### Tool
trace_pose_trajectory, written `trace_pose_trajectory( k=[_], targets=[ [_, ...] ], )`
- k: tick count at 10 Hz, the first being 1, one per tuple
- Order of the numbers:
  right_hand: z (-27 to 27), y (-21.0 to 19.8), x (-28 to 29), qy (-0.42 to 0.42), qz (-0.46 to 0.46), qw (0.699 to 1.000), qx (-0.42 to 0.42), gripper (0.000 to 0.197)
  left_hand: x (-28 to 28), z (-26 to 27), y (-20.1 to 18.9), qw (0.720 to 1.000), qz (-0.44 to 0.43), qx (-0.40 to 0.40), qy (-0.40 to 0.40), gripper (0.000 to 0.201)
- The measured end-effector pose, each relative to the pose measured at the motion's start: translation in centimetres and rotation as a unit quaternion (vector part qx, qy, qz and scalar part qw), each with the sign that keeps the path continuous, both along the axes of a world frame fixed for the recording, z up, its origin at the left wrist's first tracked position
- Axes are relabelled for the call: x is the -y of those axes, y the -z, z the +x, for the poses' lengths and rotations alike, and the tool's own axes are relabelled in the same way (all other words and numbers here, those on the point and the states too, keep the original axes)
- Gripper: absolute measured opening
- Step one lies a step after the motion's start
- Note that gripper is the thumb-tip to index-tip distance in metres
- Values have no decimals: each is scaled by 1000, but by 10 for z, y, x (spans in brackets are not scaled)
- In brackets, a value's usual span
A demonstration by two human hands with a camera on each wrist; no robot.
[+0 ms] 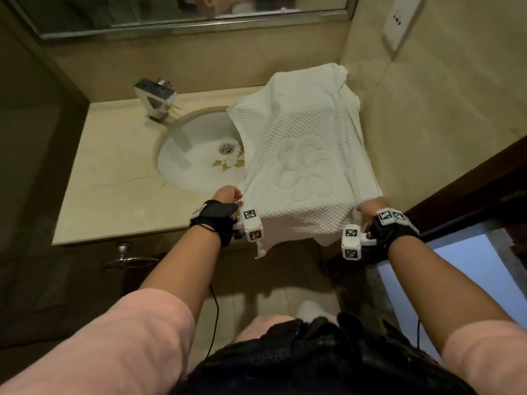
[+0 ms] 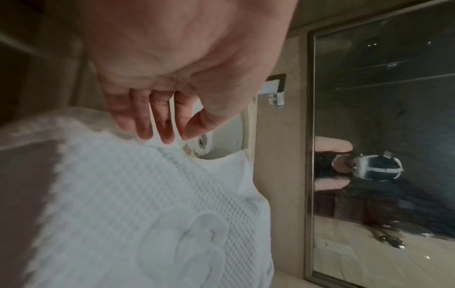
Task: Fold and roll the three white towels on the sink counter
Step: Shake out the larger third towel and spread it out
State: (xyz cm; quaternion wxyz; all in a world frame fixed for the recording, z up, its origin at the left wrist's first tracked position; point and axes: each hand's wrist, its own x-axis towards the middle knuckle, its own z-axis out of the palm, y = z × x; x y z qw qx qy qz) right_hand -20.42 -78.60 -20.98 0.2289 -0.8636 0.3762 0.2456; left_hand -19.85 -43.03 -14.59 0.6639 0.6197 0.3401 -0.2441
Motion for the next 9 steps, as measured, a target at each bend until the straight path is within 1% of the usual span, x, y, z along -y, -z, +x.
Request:
trace_pose_trajectory(
  k=[1,2,3,4,5,6,7,8,9],
  targets=[
    [34,-61,-32,-107,3,989,106,32,0,41,-4,1000,6,26,-9,21],
    [85,-69,-27,22,112,979,168,31,4,87,-5,999,8,41,-26,23],
    [146,-73,-26,45,102,961,253,24,11,127,-8,998,9,57,-30,24],
    [198,-92,-32,6,83,956,282,24,14,177,7,998,17,49,-27,23],
    [249,-94,-27,-21,46,959,280,26,20,205,10,998,40,27,-32,16],
    [296,-82,-18,-49,10,967,250,31,26,231,16,997,53,8,-47,42],
    [320,-85,-19,-45,-23,978,203,51,28,254,28,997,52,0,-49,47],
    [336,-88,-19,-53,-65,976,201,60,26,274,34,998,45,-22,-45,33],
    [353,-86,-18,-41,-68,976,201,51,21,294,40,998,53,-8,-40,33]
  ],
)
